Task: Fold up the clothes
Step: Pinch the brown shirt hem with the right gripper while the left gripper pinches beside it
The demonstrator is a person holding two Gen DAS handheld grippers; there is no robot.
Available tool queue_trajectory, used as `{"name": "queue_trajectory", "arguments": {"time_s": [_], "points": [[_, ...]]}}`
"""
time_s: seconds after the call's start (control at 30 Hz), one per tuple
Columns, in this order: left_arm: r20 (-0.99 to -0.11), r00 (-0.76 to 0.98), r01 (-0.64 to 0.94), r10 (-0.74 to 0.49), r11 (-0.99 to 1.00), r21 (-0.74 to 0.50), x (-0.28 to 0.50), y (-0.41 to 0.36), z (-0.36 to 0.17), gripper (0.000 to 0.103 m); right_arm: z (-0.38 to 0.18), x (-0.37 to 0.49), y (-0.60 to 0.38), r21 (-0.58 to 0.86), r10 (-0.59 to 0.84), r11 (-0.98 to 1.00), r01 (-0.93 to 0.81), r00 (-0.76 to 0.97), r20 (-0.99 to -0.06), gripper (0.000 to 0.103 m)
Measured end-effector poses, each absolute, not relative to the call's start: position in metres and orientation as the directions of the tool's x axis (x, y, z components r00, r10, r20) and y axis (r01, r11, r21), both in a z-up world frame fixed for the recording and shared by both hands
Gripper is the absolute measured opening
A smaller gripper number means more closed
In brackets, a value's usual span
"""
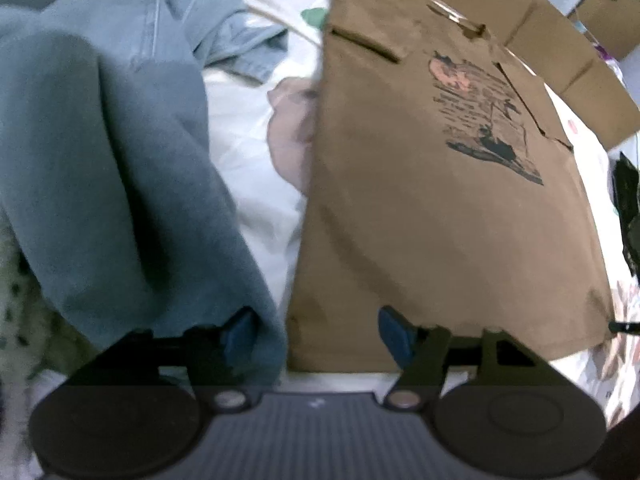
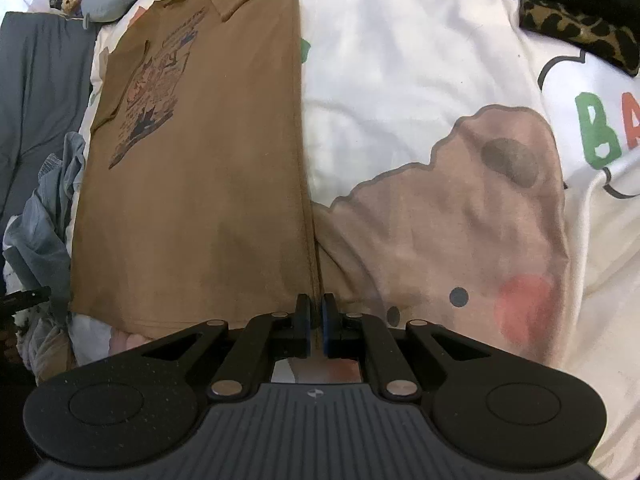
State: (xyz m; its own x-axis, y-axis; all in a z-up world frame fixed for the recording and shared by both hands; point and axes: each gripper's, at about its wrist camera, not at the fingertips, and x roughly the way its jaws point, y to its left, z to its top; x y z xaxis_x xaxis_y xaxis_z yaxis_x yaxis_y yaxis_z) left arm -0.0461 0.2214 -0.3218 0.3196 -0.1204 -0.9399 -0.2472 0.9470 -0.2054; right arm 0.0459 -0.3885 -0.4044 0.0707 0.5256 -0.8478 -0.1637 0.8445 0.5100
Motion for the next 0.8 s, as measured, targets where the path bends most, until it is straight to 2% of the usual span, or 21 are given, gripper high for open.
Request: {"name": "queue_trajectory", "arguments": {"time_s": [0.2, 0.33, 0.47, 0.53, 0.8], "points": [[-0.91, 0.39, -0.2, -0.14, 0.952, -0.233, -0.051, 0.222, -0.294, 0.055, -0.403, 0.043, -0.387, 0.495, 0.508, 0.855, -0.157, 0.056, -0.86, 0.003], [-0.901, 0.402, -0.183, -0.163, 0.95, -0.254, -0.04, 0.22, -0.306, 0.055, -0.402, 0.042, -0.385, 0.478, 0.492, 0.863, -0.163, 0.059, -0.868, 0.003], [-0.917, 0.373, -0.206, -0.143, 0.951, -0.232, -0.033, 0.218, -0.338, 0.039, -0.399, 0.041, -0.382, 0.448, 0.466, 0.875, -0.186, 0.065, -0.883, 0.003], [-0.927, 0.354, -0.232, -0.122, 0.949, -0.213, -0.038, 0.221, -0.352, 0.035, -0.395, 0.041, -0.38, 0.424, 0.445, 0.883, -0.202, 0.07, -0.893, 0.002], [-0.945, 0.312, -0.276, -0.093, 0.943, -0.184, -0.047, 0.217, -0.38, 0.035, -0.388, 0.043, -0.375, 0.358, 0.384, 0.904, -0.233, 0.076, -0.92, 0.002]]}}
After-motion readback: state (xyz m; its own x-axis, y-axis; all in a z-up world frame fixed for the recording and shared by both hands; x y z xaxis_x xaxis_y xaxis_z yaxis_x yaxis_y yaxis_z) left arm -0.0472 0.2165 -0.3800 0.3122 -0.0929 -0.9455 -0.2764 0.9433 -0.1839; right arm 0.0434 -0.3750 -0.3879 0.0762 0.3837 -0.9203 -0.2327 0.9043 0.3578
